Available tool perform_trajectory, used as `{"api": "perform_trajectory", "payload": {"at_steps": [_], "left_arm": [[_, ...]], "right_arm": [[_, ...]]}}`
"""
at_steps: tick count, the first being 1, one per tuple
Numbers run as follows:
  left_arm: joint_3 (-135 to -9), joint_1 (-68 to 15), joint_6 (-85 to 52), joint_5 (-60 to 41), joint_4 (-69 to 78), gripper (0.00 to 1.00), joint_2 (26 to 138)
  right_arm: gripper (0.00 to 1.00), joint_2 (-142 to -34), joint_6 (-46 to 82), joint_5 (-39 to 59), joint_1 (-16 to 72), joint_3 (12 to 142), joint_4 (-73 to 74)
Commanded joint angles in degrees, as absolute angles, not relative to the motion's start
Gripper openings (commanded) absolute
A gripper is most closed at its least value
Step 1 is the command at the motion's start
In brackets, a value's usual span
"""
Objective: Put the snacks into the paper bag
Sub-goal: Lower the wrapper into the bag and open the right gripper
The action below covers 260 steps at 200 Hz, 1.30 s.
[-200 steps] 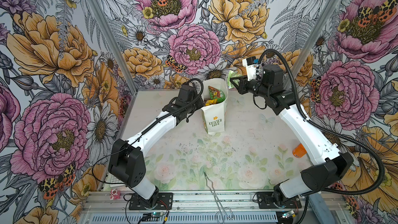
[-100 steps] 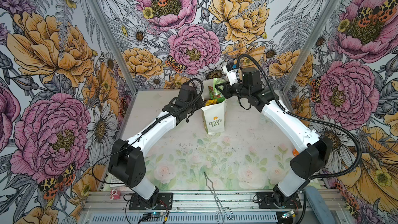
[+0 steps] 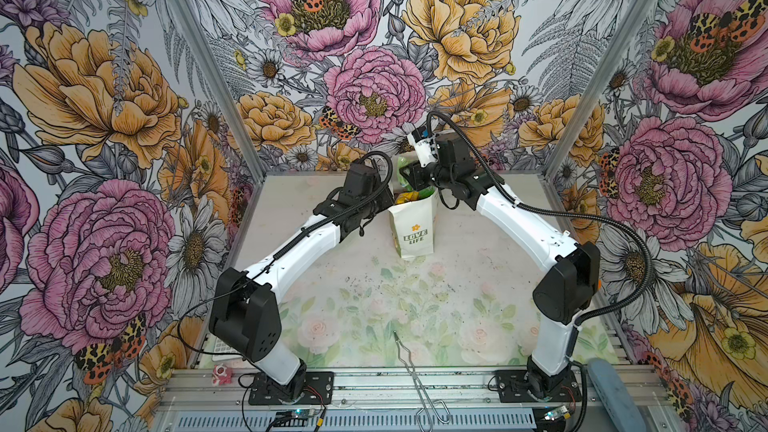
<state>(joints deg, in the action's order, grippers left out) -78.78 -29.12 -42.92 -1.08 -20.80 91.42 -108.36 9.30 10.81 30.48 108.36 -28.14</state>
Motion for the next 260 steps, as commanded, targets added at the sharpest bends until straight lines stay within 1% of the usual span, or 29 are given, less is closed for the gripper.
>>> {"api": "perform_trajectory", "payload": {"at_steps": [1,11,36,113,123,143,156,169,194,242,260], "left_arm": [[-79.3,-28.82,-41.57,-2.02,-20.21,0.0,90.72],[-79.24,-28.76,-41.57,-2.02,-20.21,0.0,90.7],[-79.35,-28.74,-41.6,-2.13,-20.21,0.0,90.96],[-79.28,-28.66,-41.31,-1.78,-20.16,0.0,89.67],[-79.26,-28.56,-41.3,-1.84,-20.21,0.05,89.52],[-79.32,-28.48,-41.31,-2.02,-20.15,0.1,89.35],[-79.52,-28.57,-41.31,-2.33,-20.21,0.21,89.27],[-79.72,-28.66,-41.31,-2.22,-20.2,0.26,88.98],[-79.64,-28.69,-41.1,-2.09,-20.21,0.42,88.24],[-79.55,-29.64,-40.09,-0.73,-21.17,0.58,85.87],[-79.28,-30.11,-39.82,0.08,-21.81,0.61,84.68]], "right_arm": [[0.47,-108.95,8.7,7.03,30.99,110.65,-29.07],[0.51,-108.84,8.7,7.02,31.03,110.66,-29.16],[0.54,-108.42,8.39,7.41,31.11,110.61,-29.25],[0.56,-106.1,8.2,8.79,31.11,109.06,-29.27],[0.56,-105.46,8.23,8.71,31.11,108.6,-29.18],[0.56,-104.38,8.09,8.23,31.11,107.89,-29.18],[0.57,-103.86,8.02,7.88,31.11,107.64,-29.19],[0.57,-103.33,7.79,7.48,31.11,107.33,-29.18],[0.57,-102.41,7.18,6.8,31.11,106.66,-29.18],[0.57,-100.77,6.15,5.33,31.03,105.65,-29.2],[0.57,-100.03,5.81,4.83,31.03,105.26,-29.27]]}}
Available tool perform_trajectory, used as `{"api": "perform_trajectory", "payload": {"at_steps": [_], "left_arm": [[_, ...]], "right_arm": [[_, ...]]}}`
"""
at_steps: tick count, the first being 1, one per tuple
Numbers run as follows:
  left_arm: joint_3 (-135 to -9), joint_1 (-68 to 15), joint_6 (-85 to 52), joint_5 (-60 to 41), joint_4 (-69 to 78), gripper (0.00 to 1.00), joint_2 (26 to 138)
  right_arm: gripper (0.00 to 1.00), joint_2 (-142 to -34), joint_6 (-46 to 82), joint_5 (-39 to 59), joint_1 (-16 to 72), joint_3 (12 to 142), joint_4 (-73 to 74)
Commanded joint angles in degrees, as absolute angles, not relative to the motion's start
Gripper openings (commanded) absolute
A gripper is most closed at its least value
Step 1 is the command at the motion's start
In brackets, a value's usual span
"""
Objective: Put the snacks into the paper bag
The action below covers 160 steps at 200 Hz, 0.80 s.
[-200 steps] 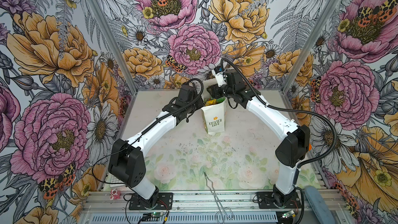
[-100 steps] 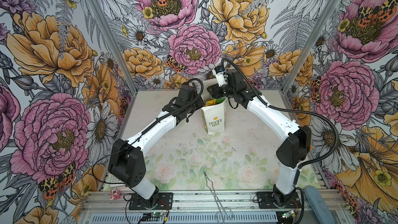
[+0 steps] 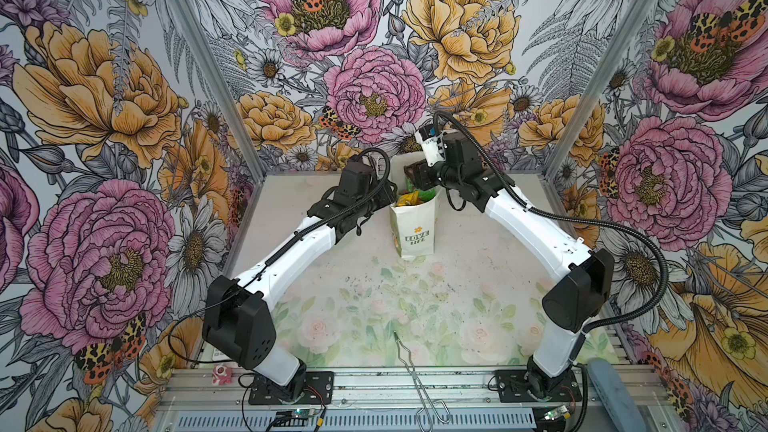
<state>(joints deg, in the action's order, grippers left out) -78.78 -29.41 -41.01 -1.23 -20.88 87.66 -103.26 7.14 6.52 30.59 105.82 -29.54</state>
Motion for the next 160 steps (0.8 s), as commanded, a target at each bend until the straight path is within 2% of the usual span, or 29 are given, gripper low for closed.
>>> {"api": "perform_trajectory", "payload": {"at_steps": [1,50,61,106,160], "left_arm": [[-79.37,-30.17,-39.82,0.22,-21.8,0.61,84.62],[-78.98,-31.14,-38.52,3.52,-24.32,0.78,80.18],[-78.67,-31.24,-38.32,4.42,-24.51,0.88,78.94],[-76.36,-32.33,-37.9,10.56,-24.7,0.98,73.2],[-74.28,-32.37,-33.21,15.46,-24.72,0.99,67.5]], "right_arm": [[0.57,-99.98,5.8,4.79,31.03,105.19,-29.27],[0.62,-96.77,4.93,2.84,31.03,103.95,-29.27],[0.64,-95.89,4.13,2.51,30.94,103.45,-29.35],[0.73,-90.0,1.86,1.52,30.94,99.46,-30.02],[0.82,-81.47,0.51,-3.49,30.04,92.82,-30.41]]}}
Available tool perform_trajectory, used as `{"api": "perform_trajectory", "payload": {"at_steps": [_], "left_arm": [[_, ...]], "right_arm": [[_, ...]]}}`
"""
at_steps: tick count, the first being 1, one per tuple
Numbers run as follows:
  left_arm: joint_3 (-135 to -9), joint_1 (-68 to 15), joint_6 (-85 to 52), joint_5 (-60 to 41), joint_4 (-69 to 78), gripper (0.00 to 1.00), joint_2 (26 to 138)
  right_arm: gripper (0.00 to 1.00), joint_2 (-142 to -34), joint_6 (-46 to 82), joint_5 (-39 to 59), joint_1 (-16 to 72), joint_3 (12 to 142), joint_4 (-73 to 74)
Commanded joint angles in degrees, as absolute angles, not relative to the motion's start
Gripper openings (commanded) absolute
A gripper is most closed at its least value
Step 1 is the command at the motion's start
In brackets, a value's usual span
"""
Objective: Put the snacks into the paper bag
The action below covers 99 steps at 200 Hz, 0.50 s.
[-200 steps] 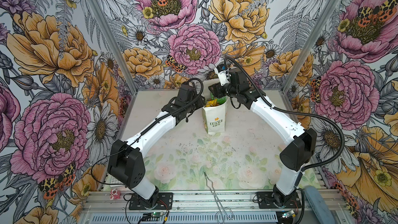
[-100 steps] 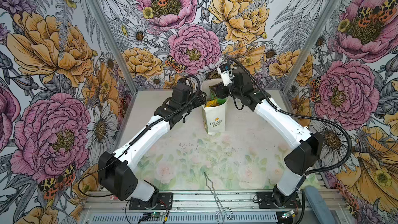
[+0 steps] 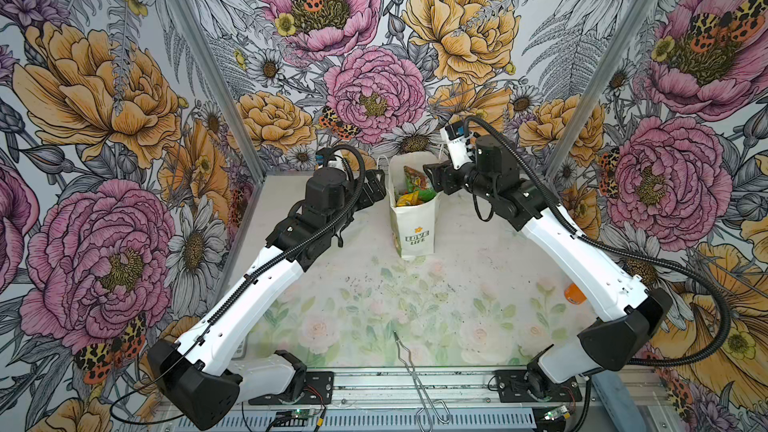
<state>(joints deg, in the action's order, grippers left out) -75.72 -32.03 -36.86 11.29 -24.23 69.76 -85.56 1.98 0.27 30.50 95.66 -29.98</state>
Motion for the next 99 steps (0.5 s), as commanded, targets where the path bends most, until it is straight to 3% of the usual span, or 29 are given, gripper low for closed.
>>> {"api": "perform_trajectory", "payload": {"at_steps": [1,45,99], "left_arm": [[-74.19,-32.35,-33.13,15.55,-24.71,0.99,67.41],[-72.79,-32.17,-30.05,18.09,-24.7,0.99,64.22],[-71.82,-31.82,-27.96,19.35,-24.7,0.99,62.1]], "right_arm": [[0.82,-81.34,0.43,-3.55,30.01,92.64,-30.41],[0.86,-75.76,0.47,-7.52,26.98,86.24,-30.58],[0.87,-73.19,3.06,-3.61,21.01,82.37,-30.59]]}}
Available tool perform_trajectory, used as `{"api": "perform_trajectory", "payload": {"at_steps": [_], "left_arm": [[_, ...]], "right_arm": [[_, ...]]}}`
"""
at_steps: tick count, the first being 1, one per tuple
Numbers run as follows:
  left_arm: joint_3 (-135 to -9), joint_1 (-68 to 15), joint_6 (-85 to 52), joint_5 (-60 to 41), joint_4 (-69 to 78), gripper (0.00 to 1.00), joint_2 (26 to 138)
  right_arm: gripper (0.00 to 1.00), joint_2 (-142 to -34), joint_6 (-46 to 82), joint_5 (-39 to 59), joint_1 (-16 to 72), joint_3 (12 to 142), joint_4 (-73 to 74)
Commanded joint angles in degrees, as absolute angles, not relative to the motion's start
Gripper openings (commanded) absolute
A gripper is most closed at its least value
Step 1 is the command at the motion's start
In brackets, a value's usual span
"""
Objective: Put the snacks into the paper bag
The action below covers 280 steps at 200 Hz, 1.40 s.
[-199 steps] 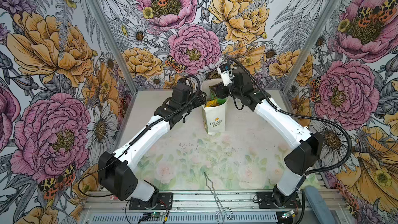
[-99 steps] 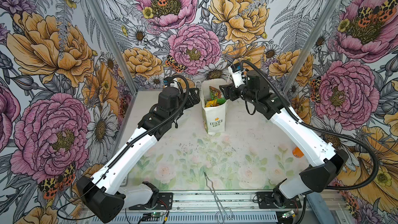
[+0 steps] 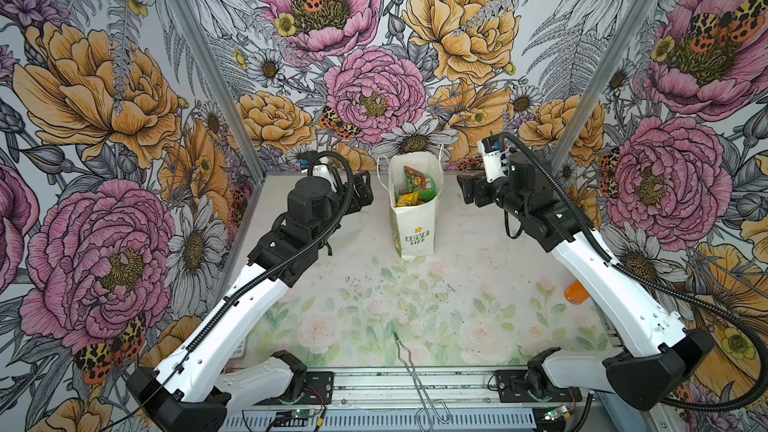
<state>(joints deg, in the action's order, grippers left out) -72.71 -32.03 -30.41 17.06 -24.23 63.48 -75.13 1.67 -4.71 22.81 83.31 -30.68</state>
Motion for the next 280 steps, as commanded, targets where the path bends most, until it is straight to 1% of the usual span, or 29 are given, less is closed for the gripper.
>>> {"api": "perform_trajectory", "payload": {"at_steps": [1,73,126,148,167,207,237,251,280], "left_arm": [[-71.77,-31.86,-27.95,19.39,-24.74,0.99,62.03],[-71.01,-30.54,-26.67,21.57,-25.41,0.99,60.29],[-68.74,-27.01,-21.61,23.8,-25.5,0.99,58.68],[-67.0,-25.55,-17.47,25.3,-24.2,0.99,58.3],[-64.63,-23.52,-14.46,24.38,-21.99,0.99,57.78],[-55.54,-18.31,-8.68,20.94,-11.59,0.99,54.13],[-51.24,-14.54,-6.38,20.25,-7.33,0.99,52.47],[-49.77,-12.92,-5.53,19.87,-5.95,0.99,52.38],[-45.12,-10.51,-3.53,18.52,0.21,0.99,53.01]], "right_arm": [[0.87,-73.16,3.16,-3.56,20.92,82.28,-30.59],[0.87,-73.51,3.96,-1.45,17.05,81.09,-30.5],[0.88,-77.28,5.85,1.91,10.94,80.24,-29.59],[0.88,-78.38,6.4,4.31,8.71,78.67,-27.55],[0.88,-78.92,6.46,5.27,6.76,76.15,-24.35],[0.88,-78.41,5.33,6.18,2.38,66.26,-12.67],[0.88,-76.86,5.71,7.35,-0.34,54.3,0.33],[0.89,-76.26,4.88,5.93,-0.85,48.65,6.31],[0.9,-75.93,2.93,4.17,-1.26,40.81,12.31]]}}
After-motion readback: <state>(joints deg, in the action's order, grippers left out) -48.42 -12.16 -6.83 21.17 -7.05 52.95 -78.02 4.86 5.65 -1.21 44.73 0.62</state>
